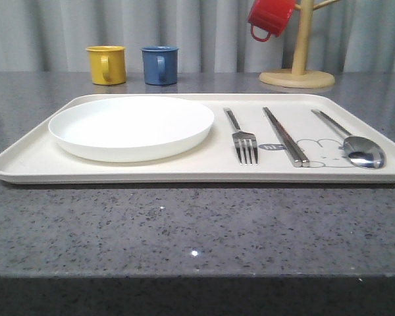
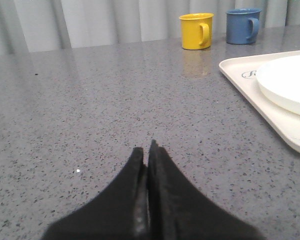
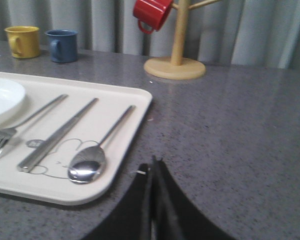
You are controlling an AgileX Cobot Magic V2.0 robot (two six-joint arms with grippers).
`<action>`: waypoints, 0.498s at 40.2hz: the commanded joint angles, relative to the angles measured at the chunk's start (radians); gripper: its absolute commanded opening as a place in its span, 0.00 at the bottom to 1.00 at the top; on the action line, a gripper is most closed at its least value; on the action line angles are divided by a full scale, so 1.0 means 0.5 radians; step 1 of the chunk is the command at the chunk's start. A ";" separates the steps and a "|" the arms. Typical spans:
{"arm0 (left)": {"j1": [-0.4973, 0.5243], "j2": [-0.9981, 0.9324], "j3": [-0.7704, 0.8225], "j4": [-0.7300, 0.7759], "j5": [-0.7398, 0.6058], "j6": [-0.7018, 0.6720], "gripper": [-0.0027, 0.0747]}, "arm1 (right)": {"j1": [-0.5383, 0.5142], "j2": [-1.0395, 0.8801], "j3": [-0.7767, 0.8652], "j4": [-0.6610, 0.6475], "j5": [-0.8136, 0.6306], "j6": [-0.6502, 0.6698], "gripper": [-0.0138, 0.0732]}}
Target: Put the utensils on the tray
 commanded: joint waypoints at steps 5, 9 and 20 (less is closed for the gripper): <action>0.006 -0.043 -0.009 -0.018 -0.180 -0.020 0.01 | -0.249 -0.180 0.114 0.124 -0.134 -0.050 0.08; 0.006 -0.043 -0.009 -0.018 -0.180 -0.020 0.01 | -0.325 -0.240 0.184 0.237 -0.123 -0.050 0.08; 0.006 -0.043 -0.009 -0.018 -0.180 -0.020 0.01 | -0.328 -0.238 0.183 0.251 0.032 -0.050 0.08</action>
